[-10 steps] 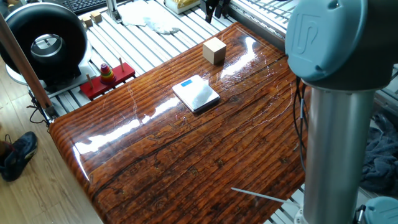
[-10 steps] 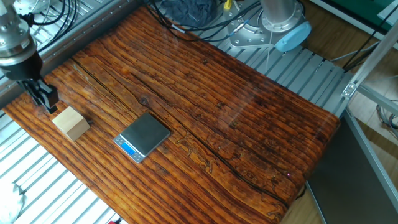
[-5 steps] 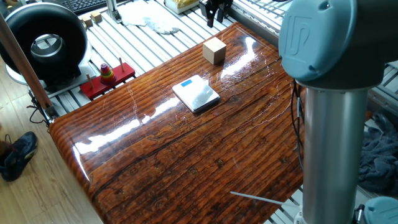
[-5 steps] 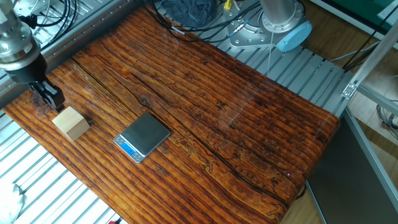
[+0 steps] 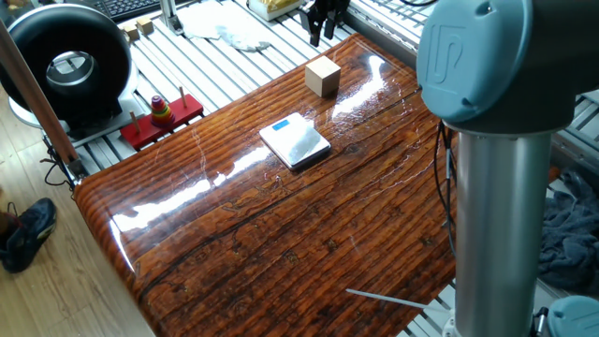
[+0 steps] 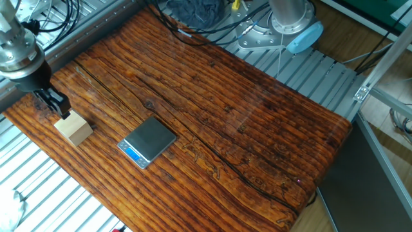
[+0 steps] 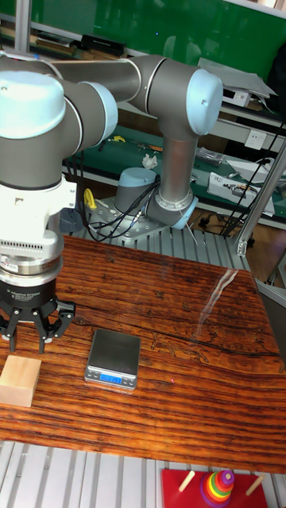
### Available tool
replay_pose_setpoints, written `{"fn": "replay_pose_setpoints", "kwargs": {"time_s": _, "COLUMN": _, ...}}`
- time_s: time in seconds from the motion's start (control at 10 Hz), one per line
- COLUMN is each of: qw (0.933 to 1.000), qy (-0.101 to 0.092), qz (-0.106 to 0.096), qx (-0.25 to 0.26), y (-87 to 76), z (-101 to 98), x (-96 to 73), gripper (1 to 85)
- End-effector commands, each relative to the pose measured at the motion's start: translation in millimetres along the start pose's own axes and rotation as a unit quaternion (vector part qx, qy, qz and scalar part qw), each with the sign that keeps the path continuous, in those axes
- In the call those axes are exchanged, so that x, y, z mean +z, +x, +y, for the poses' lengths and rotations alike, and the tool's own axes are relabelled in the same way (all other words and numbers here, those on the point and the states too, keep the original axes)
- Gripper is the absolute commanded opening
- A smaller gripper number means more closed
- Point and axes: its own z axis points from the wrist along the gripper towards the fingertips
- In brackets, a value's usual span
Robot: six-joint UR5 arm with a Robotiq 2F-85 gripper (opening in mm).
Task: Place the block on the scale
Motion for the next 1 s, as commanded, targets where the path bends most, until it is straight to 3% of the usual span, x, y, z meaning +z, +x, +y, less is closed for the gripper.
{"fn": "replay_pose_setpoints", "kwargs": {"time_s": 0.0, "qw": 1.0000, "qy": 0.004, "qz": -0.004, "qx": -0.001, "y": -1.8, "z": -2.7, "x": 0.7, "gripper": 42.7}}
{"fn": "replay_pose_setpoints", "kwargs": {"time_s": 0.5, "qw": 0.9992, "qy": 0.035, "qz": 0.018, "qx": -0.004, "y": 9.1, "z": -19.2, "x": -0.1, "gripper": 39.7}}
{"fn": "replay_pose_setpoints", "kwargs": {"time_s": 0.9, "qw": 0.9993, "qy": 0.028, "qz": 0.020, "qx": 0.011, "y": 5.9, "z": -15.8, "x": 4.7, "gripper": 38.0}}
